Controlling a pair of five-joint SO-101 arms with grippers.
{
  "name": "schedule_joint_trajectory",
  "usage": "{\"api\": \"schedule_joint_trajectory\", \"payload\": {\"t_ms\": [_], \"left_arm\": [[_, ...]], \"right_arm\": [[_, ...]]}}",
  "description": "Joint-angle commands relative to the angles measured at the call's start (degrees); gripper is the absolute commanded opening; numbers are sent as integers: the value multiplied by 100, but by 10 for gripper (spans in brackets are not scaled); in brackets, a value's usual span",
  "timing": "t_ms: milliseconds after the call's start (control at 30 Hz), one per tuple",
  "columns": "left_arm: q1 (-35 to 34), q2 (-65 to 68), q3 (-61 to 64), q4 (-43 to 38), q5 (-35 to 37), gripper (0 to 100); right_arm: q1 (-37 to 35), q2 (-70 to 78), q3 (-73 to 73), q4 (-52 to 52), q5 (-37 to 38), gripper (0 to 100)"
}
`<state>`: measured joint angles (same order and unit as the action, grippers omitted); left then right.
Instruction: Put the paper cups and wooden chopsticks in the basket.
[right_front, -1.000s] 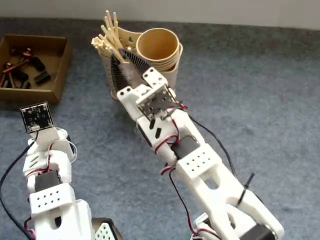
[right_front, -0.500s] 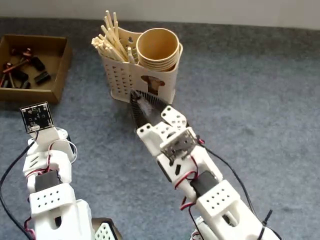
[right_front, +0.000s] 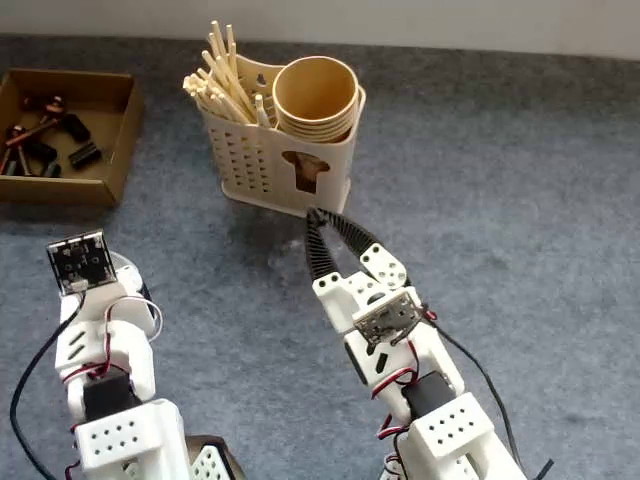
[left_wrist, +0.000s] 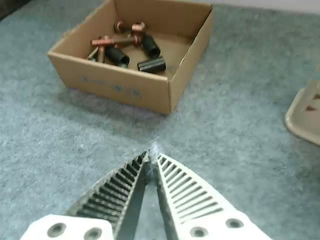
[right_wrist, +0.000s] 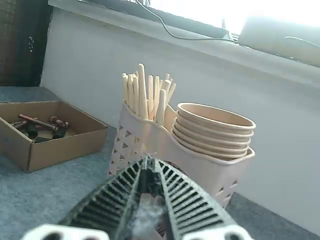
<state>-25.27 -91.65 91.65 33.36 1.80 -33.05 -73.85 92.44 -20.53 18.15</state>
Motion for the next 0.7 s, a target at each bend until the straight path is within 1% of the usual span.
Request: {"api": "schedule_joint_trajectory", "payload": {"t_ms": [0, 100, 167, 233, 300, 400, 567, 667], "left_arm": [[242, -971, 92, 492, 35, 11], [426, -1420, 163, 765, 18, 11], [505, -1314, 163, 765, -132, 11], [602, -1235, 163, 765, -237, 11], [690, -1235, 171, 774, -246, 11], [716, -1235, 180, 774, -255, 11], [1015, -1235, 215, 791, -255, 11], [1059, -1235, 215, 791, -255, 11]], "right_arm": [[286, -259, 215, 31, 44, 5], [462, -558, 637, 31, 44, 5], [576, -840, 945, 40, 44, 5], [796, -1086, 1147, 382, 9, 5], [1024, -1358, 1244, 708, -299, 5], [1341, -1833, 1244, 1305, -958, 5], [1859, -2686, 1244, 2677, -1758, 5], [2149, -3134, 1235, 3503, -2154, 5]]}}
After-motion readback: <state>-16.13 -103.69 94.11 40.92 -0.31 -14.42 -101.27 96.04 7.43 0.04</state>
